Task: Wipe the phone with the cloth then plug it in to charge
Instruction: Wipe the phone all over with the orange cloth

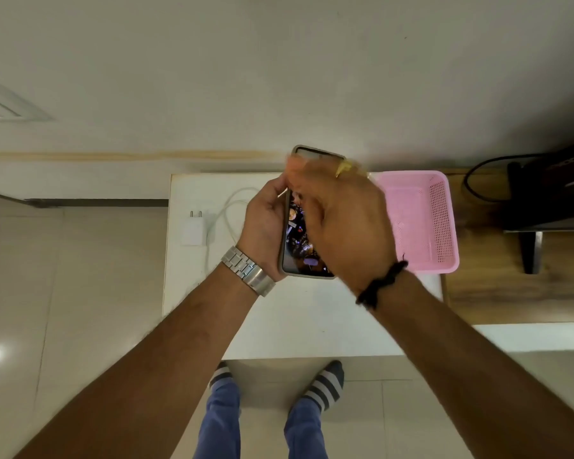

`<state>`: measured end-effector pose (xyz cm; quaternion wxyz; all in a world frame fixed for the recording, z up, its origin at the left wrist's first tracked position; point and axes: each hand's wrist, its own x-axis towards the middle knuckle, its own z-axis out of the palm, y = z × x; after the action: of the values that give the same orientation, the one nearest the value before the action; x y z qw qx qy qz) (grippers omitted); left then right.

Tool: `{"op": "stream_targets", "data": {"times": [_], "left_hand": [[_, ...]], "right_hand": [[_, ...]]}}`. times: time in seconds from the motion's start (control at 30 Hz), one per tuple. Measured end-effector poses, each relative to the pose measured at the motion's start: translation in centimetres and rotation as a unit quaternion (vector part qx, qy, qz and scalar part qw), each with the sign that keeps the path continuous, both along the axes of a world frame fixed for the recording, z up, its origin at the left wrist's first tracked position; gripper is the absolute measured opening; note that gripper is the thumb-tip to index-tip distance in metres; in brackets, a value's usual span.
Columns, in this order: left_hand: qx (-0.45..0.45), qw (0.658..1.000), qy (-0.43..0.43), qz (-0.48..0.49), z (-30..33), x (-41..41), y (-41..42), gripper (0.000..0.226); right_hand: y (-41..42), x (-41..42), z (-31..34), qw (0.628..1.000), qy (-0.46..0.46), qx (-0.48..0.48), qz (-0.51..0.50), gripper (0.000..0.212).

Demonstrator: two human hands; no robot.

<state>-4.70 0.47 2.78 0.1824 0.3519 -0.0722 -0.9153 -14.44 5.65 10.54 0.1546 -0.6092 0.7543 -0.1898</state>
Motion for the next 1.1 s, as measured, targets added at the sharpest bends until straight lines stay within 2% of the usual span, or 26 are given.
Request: {"op": "stream_targets", "data": {"times": [0.1,0.17,0.27,0.37,0.4,0.47,0.53,0.63,0.73,0.83,0.9,1.0,1.1], "left_hand": [[0.004,1.0,-0.001,0.007,-0.1,0.4,0.2,0.05],[-0.002,1.0,0.006,-0.011,-0.2,0.5,1.0,0.043],[-0.012,1.0,0.021,-0.003,-0.2,0.1,1.1,0.041],[-0.022,0.999,0.037,0.004,0.5,0.0,-0.1,0.05],[-0.022,0.999,0.033,0.001,0.6,0.1,-0.5,0.054],[-0.008,1.0,0.019,0.001,0.4,0.4,-0.5,0.06],[0.01,1.0,0.027,0.002,0.1,0.5,-0.1,0.056],[0.012,0.997,0.07,-0.024,-0.1,0.2,0.7,0.054],[-0.002,0.996,0.083,-0.017,0.3,0.4,0.2,0.052],[-0.012,0.998,0.05,-0.021,0.1,0.7,-0.1,0.057],[-0.029,0.999,0.042,-0.014,-0.2,0.8,0.3,0.059],[-0.041,0.997,0.065,-0.015,-0.5,0.7,1.2,0.06],[-0.044,0.997,0.055,-0.009,-0.3,0.8,0.4,0.06]], "right_hand": [[2.6,1.1,0.1,0.998,-0.03,0.006,0.05,0.035],[1.4,0.0,0.1,0.999,-0.027,-0.015,0.02,0.04],[-1.6,-1.2,0.2,1.0,0.014,-0.008,-0.018,0.037],[-1.0,0.4,0.5,1.0,-0.017,0.008,-0.014,0.053],[0.1,1.2,0.7,0.999,-0.032,0.016,-0.003,0.053],[2.3,2.3,0.9,0.998,-0.048,0.02,0.028,0.037],[2.1,1.5,0.8,0.999,-0.029,-0.001,0.038,0.028],[-0.8,-0.7,0.7,1.0,0.007,-0.015,-0.005,0.034],[-1.1,-0.4,0.6,0.999,0.003,-0.031,-0.02,0.036],[1.8,1.9,0.6,0.999,-0.037,-0.008,0.023,0.049],[2.1,1.5,0.5,0.998,-0.02,-0.006,0.056,0.043],[-1.0,-1.3,0.1,1.0,0.015,-0.02,0.007,0.03],[-1.4,-1.5,-0.1,0.999,0.022,-0.023,-0.02,0.034]]}}
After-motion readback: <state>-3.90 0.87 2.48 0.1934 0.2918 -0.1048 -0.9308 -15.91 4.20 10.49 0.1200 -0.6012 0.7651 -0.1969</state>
